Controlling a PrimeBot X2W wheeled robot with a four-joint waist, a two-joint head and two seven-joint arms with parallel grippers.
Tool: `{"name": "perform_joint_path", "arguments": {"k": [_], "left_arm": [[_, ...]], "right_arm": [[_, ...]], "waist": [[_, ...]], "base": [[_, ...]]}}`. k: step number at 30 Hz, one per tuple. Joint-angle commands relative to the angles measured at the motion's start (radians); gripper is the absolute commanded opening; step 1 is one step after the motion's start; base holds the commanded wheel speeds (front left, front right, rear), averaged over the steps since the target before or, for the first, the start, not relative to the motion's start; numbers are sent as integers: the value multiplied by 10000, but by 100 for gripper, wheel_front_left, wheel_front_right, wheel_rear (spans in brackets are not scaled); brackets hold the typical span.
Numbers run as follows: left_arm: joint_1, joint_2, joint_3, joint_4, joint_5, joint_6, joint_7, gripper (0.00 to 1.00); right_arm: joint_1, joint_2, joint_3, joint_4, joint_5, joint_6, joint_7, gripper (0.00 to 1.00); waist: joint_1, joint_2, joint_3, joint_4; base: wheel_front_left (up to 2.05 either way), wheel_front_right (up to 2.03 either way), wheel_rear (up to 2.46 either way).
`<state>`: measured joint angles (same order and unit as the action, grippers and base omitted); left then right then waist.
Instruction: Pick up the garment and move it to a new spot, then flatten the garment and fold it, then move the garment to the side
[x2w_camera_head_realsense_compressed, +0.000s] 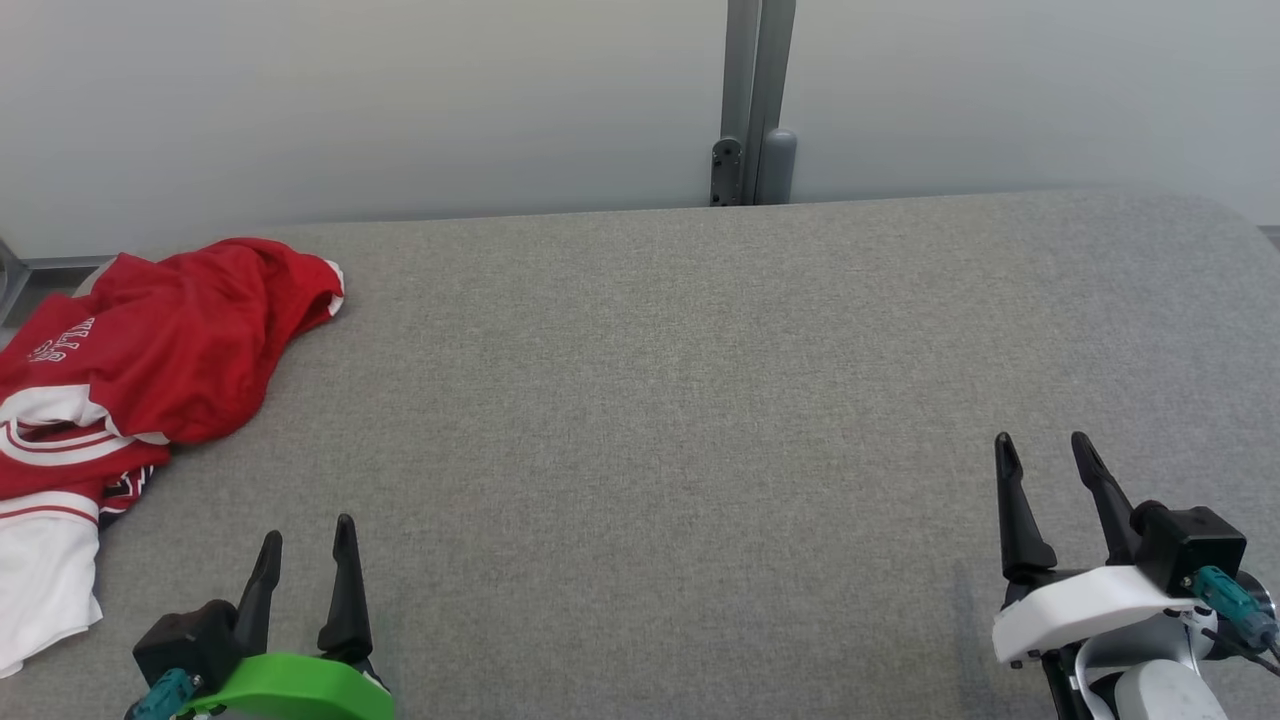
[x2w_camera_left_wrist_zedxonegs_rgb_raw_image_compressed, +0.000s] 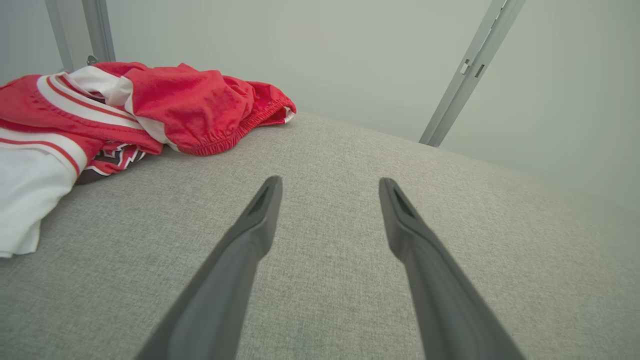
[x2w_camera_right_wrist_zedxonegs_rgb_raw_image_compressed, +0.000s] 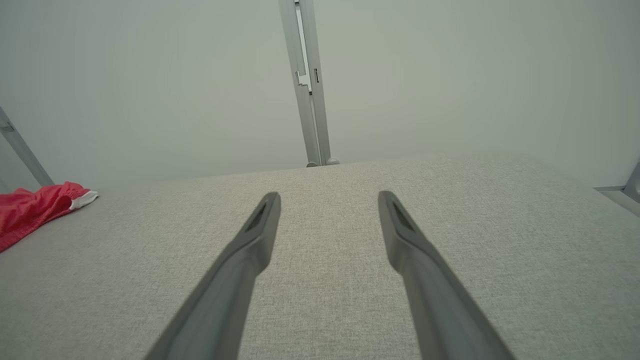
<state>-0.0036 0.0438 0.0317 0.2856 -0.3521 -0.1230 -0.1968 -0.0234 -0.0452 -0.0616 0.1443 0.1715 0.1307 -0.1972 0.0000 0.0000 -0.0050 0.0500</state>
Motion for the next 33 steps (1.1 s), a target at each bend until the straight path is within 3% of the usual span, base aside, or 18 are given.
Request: {"name": "perform_joint_path", "arguments": {"k": [1,33], "left_arm": [[71,84,4,-19,309,-16,-108,100],[344,98,-14,318,2401,-18,-708,100]], "right_arm": [[93,-66,8,-98,-259,0,-105,100],[415,-74,-287,409,-2117,-1,-700,100]], "waist": [[0,0,-4,6],[0,0,-130,222]], "base": [[0,0,0],[0,0,0]]}}
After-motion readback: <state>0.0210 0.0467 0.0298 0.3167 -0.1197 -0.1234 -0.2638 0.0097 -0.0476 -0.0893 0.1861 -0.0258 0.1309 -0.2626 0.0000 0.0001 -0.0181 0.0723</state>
